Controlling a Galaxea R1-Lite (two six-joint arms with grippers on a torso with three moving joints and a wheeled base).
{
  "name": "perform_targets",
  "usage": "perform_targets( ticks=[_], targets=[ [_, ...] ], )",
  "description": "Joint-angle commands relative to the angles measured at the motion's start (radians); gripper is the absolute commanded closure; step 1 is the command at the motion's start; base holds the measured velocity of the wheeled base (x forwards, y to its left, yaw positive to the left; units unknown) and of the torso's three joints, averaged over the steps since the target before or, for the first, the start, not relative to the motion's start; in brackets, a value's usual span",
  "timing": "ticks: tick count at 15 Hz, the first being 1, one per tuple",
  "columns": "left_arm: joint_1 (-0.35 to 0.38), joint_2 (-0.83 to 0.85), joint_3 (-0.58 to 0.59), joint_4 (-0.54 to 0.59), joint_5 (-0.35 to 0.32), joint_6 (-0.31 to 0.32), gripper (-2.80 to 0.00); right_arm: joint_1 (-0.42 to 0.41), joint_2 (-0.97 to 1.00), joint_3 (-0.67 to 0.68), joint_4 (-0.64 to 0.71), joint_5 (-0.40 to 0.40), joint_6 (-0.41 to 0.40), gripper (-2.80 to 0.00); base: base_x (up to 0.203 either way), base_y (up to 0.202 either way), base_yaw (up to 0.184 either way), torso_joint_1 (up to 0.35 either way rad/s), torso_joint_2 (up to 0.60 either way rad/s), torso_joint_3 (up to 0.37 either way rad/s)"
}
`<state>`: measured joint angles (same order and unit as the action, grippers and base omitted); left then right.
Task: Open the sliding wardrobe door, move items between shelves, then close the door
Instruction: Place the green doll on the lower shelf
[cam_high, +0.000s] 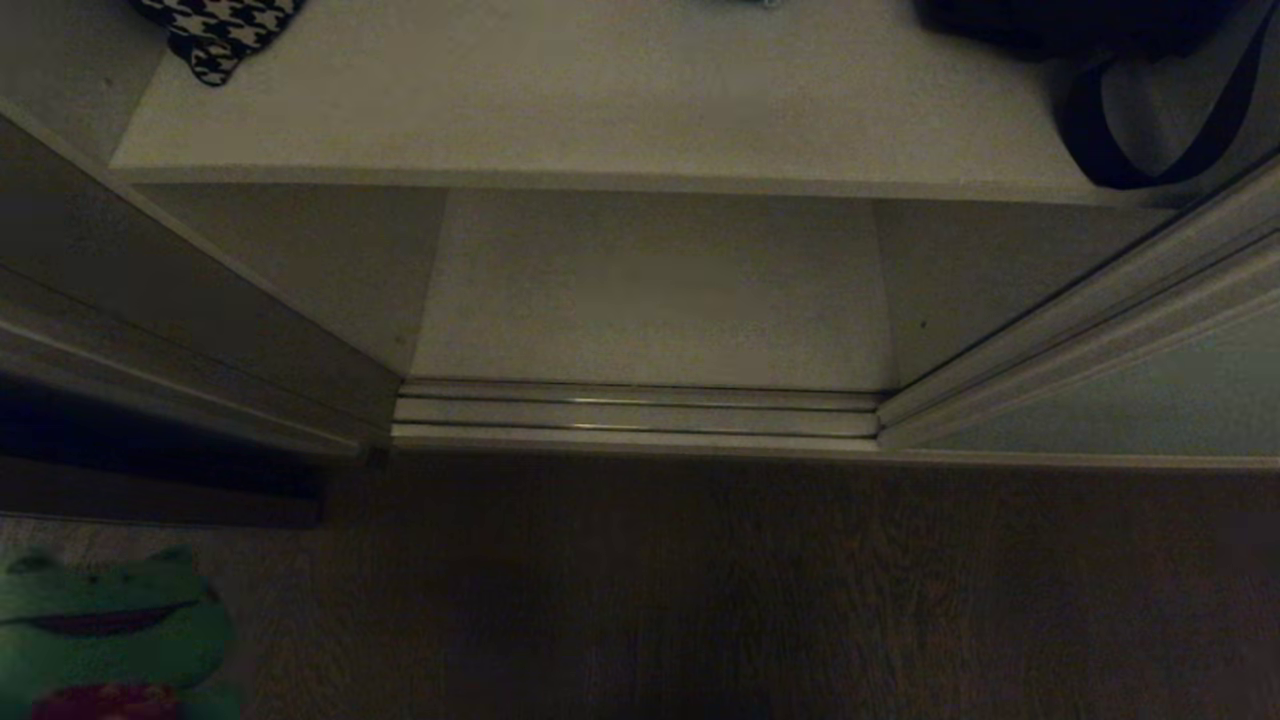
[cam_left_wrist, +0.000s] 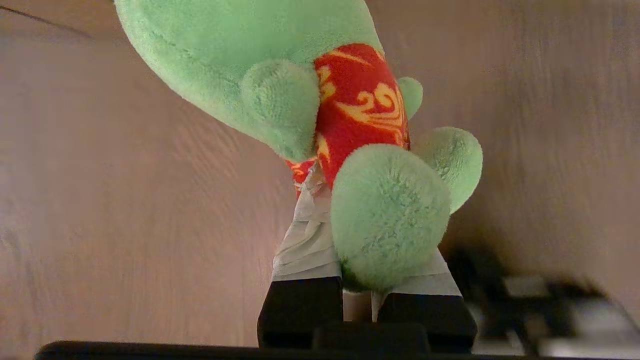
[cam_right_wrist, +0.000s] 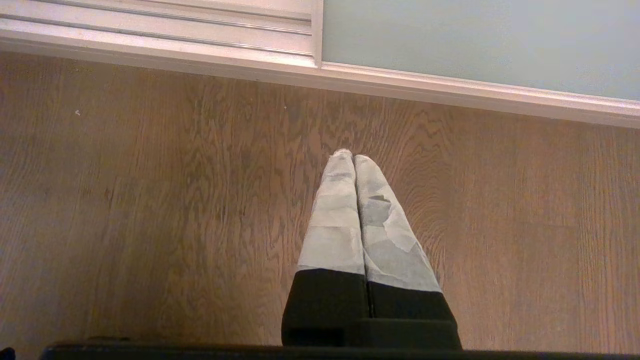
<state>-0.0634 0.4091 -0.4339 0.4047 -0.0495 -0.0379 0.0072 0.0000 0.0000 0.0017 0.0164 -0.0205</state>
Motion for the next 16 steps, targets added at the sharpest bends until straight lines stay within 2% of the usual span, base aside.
perform_targets(
  ticks=[1, 4, 8, 12, 16],
  targets=[
    [-0.044, 0.301, -0.063, 0.008, -0.005, 0.002, 0.00, 0.000, -0.003, 0.000, 0.000, 0.000, 0.000, 0.00, 0.000, 0.000, 0.000, 0.000, 0.00, 0.000],
    [-0.088, 0.599, -0.110, -0.051, -0.032, 0.009, 0.00, 0.000, -0.003, 0.000, 0.000, 0.000, -0.001, 0.00, 0.000, 0.000, 0.000, 0.000, 0.00, 0.000],
    [-0.108, 0.900, -0.156, -0.230, -0.066, 0.011, 0.00, 0.000, -0.003, 0.000, 0.000, 0.000, 0.000, 0.00, 0.000, 0.000, 0.000, 0.000, 0.00, 0.000],
    [-0.111, 1.082, -0.240, -0.376, -0.073, -0.008, 0.00, 0.000, -0.003, 0.000, 0.000, 0.000, -0.001, 0.00, 0.000, 0.000, 0.000, 0.000, 0.00, 0.000],
    [-0.111, 1.226, -0.345, -0.536, -0.072, -0.085, 0.00, 0.000, -0.002, 0.000, 0.000, 0.000, -0.001, 0.00, 0.000, 0.000, 0.000, 0.000, 0.00, 0.000]
  ],
)
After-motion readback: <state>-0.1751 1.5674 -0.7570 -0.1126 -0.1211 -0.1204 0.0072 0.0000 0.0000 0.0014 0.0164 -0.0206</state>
